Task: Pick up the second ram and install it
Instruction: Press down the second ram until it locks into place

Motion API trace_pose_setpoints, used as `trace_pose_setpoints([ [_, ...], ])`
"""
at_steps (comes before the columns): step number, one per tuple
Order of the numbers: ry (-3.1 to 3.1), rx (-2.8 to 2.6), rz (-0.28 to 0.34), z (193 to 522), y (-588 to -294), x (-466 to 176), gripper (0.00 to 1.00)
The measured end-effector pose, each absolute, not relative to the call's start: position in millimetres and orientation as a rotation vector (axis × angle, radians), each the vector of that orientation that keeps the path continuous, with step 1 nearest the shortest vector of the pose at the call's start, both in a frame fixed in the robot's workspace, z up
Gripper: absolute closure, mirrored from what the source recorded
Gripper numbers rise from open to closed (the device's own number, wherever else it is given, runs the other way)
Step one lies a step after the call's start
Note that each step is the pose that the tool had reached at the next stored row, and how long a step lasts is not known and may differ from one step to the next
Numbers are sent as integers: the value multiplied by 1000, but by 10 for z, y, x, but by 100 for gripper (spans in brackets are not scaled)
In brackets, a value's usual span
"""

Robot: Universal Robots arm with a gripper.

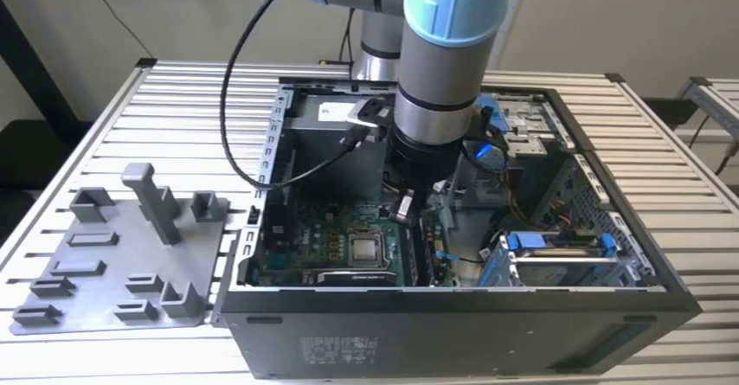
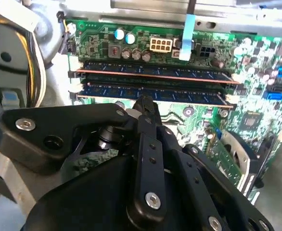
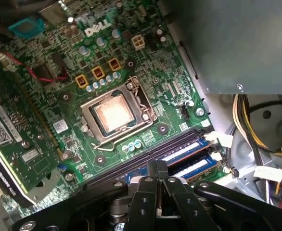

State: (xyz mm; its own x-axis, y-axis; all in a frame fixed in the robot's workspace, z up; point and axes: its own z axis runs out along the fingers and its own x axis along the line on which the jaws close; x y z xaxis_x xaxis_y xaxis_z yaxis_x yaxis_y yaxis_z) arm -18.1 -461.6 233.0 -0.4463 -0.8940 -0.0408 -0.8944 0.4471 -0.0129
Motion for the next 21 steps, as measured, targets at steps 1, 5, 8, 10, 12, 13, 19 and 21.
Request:
trace_pose_setpoints([
  [1,2621,-1654,16,2330,-4616,-181,89],
  [5,2558,-1746,16,2328,-4616,-181,89],
  [8,2507,-1816,16,2327,-4616,-181,89],
  [10,2474,-1860,16,2325,-4616,-181,89],
  [12,2438,-1906,17,2324,-4616,-181,89],
  [13,2421,-1927,17,2323,-4616,-181,89],
  [19,2312,-2055,19,2318,-4616,-181,89],
  [21,2274,-2097,21,2315,-4616,-181,89],
])
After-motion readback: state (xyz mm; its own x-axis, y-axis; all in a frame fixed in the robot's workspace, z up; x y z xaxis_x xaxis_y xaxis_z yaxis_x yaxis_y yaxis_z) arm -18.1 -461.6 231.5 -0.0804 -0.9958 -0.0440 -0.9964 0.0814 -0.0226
